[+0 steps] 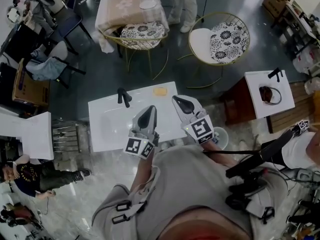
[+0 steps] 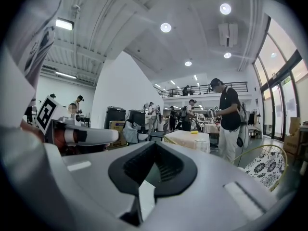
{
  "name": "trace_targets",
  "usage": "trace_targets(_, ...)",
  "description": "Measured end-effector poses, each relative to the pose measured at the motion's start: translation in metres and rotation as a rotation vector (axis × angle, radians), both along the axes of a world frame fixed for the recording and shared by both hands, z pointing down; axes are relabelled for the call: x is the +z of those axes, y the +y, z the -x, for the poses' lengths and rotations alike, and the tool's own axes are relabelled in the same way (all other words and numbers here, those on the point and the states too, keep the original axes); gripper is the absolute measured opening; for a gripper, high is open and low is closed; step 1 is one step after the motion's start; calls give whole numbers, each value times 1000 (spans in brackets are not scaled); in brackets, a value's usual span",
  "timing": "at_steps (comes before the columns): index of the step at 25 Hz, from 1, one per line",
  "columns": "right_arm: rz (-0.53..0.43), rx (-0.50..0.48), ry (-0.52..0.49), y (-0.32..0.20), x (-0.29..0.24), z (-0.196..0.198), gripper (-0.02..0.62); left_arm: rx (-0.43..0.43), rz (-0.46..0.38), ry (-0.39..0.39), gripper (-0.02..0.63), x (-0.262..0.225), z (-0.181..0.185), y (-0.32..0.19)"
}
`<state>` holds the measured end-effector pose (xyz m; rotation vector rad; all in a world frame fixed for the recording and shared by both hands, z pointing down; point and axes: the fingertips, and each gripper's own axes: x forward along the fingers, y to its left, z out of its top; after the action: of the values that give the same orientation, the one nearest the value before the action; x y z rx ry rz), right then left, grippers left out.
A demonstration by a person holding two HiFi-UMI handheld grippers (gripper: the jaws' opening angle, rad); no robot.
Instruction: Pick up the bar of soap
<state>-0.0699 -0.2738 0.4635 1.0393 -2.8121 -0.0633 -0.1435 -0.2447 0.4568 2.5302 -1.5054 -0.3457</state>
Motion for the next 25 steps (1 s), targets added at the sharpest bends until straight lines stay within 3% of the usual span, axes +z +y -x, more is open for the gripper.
trace_targets(8,-25,63,1,-10,-3,3,18,16,5,-6,-6,2,2,0)
trace_targets(9,-28,76,0,-13,-4,3,99,17,6,-7,-6,2,3,-1)
trace_targets(11,-27,93,-9,-19,-6,6,352,19,7,-9,-6,1,7,-2)
trace_targets(12,-26,97,-14,-21,-7,7,444,20,7,-11,-6,0,9,-2)
trace_targets(13,-25,99,-14,-23,-9,9,483,21,7,-13,-6,-1,10,-3)
trace_targets(25,-29,60,52,-35,-7,18,485,-10,16,-13,-6,-1,32,-9)
